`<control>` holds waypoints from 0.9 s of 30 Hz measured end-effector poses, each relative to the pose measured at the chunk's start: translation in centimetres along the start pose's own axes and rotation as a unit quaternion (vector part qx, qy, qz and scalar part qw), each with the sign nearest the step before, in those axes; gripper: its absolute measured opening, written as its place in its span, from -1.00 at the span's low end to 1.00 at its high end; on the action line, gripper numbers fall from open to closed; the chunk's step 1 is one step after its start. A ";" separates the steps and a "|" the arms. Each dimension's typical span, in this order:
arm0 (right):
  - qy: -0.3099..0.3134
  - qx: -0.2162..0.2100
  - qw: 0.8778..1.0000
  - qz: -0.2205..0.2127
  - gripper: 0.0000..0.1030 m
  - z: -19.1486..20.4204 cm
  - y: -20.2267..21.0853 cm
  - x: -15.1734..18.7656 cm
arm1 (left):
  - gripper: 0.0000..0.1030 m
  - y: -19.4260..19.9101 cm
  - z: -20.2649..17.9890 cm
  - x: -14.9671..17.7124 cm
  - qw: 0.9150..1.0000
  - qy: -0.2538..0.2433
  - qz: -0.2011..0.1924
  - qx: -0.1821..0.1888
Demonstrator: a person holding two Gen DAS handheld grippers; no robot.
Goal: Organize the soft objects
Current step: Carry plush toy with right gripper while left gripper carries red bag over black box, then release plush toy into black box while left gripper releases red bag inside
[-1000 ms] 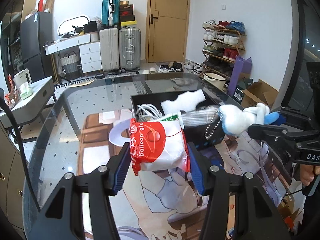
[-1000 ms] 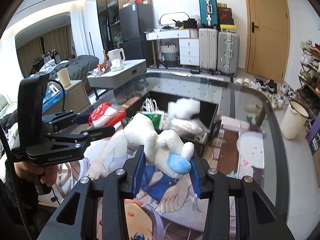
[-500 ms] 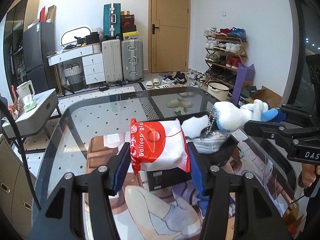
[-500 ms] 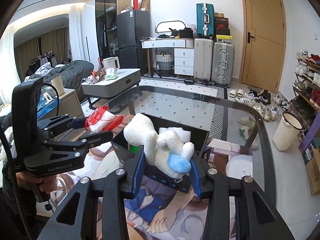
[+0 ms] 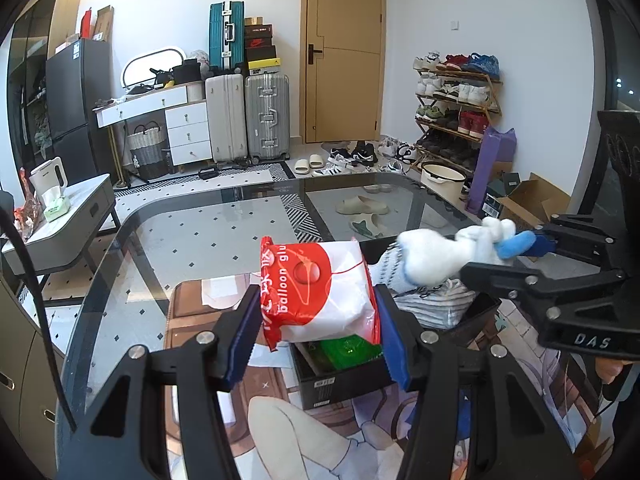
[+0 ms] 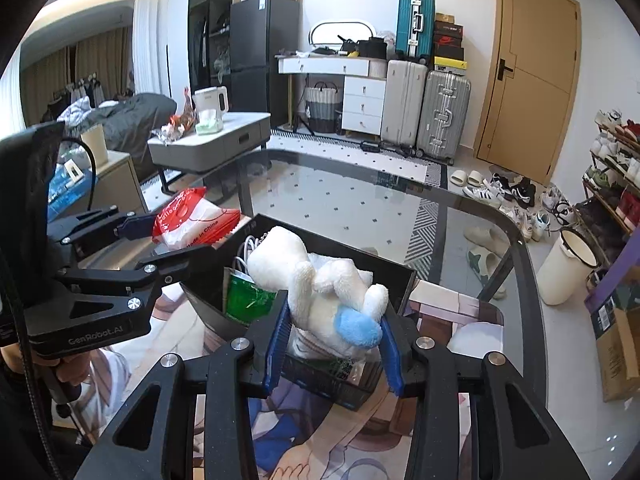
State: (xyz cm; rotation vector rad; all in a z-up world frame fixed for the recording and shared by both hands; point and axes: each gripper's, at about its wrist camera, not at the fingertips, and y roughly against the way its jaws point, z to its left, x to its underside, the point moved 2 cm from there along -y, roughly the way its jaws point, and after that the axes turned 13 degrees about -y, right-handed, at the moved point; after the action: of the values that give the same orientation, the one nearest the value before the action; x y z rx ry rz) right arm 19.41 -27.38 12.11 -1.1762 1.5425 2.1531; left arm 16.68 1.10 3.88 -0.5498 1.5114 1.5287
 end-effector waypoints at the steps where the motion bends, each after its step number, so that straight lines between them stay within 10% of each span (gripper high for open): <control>1: 0.001 0.003 1.000 0.003 -0.22 -0.1 -0.5 -0.1 | 0.05 -0.3 -0.1 -0.1 1.000 -0.002 0.002 0.000; 27: 0.008 0.019 0.998 0.054 -0.21 -0.6 -6.8 -1.1 | 0.05 -4.1 -1.9 -0.2 0.999 -0.021 0.030 0.022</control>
State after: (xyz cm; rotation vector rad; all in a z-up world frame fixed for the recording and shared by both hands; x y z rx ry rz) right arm 24.55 -24.85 8.15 -1.1250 1.6822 2.1757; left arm 19.59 -1.32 1.47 -0.4492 1.5376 1.5401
